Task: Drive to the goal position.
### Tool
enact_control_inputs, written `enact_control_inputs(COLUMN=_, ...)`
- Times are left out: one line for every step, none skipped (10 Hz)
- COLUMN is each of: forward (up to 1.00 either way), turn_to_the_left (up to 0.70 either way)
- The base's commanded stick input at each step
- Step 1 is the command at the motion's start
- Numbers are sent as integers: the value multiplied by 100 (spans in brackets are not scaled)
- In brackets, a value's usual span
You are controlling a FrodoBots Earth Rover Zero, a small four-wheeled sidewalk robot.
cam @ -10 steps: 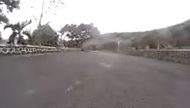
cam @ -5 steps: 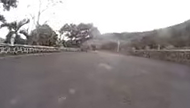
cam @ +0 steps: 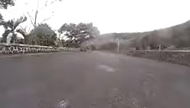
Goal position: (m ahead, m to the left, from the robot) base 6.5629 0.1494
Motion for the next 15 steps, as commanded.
enact_control_inputs(forward=70, turn_to_the_left=0)
enact_control_inputs(forward=70, turn_to_the_left=0)
enact_control_inputs(forward=70, turn_to_the_left=0)
enact_control_inputs(forward=70, turn_to_the_left=0)
enact_control_inputs(forward=70, turn_to_the_left=0)
enact_control_inputs(forward=70, turn_to_the_left=0)
enact_control_inputs(forward=70, turn_to_the_left=0)
enact_control_inputs(forward=70, turn_to_the_left=0)
enact_control_inputs(forward=70, turn_to_the_left=0)
enact_control_inputs(forward=70, turn_to_the_left=0)
enact_control_inputs(forward=70, turn_to_the_left=0)
enact_control_inputs(forward=70, turn_to_the_left=0)
enact_control_inputs(forward=70, turn_to_the_left=0)
enact_control_inputs(forward=70, turn_to_the_left=0)
enact_control_inputs(forward=70, turn_to_the_left=0)
